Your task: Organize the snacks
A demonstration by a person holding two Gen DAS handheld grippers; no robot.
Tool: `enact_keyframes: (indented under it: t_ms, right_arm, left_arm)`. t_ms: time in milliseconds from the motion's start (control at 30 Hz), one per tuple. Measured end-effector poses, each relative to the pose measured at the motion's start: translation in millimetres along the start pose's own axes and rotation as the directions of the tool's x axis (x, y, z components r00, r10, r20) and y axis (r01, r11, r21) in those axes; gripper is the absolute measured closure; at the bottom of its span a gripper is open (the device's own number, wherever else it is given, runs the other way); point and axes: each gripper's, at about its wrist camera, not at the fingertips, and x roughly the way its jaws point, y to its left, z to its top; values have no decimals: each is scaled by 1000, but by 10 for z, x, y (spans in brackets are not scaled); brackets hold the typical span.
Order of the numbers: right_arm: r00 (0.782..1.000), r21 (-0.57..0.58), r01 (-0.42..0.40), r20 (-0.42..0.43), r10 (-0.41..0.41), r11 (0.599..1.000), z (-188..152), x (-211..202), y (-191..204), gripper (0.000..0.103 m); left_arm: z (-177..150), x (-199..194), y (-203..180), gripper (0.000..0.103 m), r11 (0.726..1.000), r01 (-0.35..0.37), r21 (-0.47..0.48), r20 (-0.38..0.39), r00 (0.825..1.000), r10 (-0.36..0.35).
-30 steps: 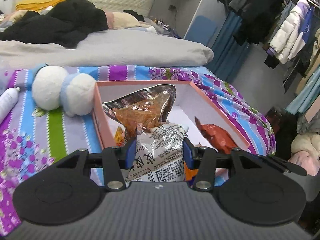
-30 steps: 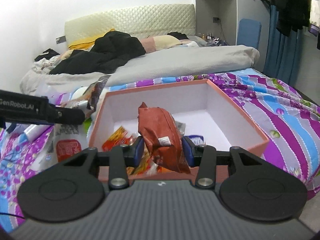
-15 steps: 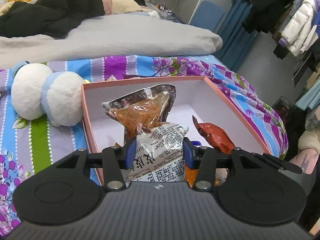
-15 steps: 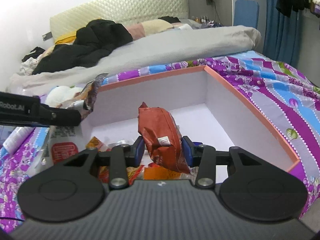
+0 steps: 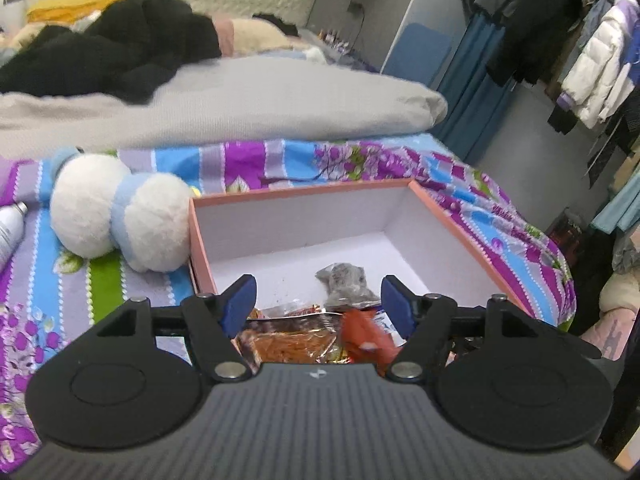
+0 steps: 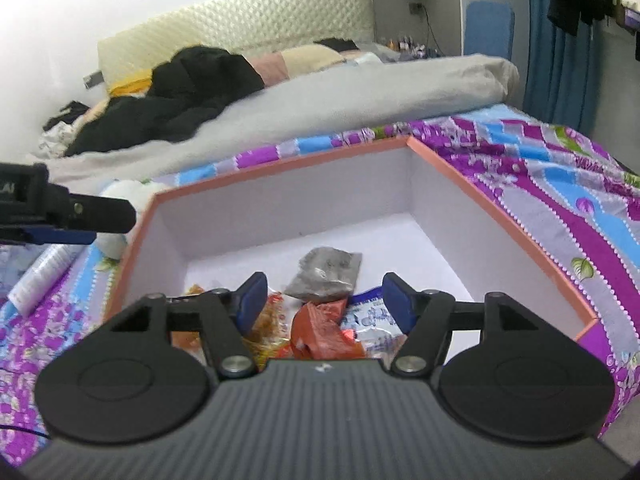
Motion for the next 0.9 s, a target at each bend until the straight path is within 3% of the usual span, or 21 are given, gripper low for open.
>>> enact_keyframes:
  t_ms: [467,900]
  right_arm:
    - [992,6,-38,124,37,999,49,-1002,200,37]
    - [985,9,-45,169,42,999,-163,-1792,348,37]
  left_arm:
    - [-188,-1318,-167,30,1000,6,19,116,993,-8]
    - [-626,-2165,-330,30,999,32,29,168,985,-36]
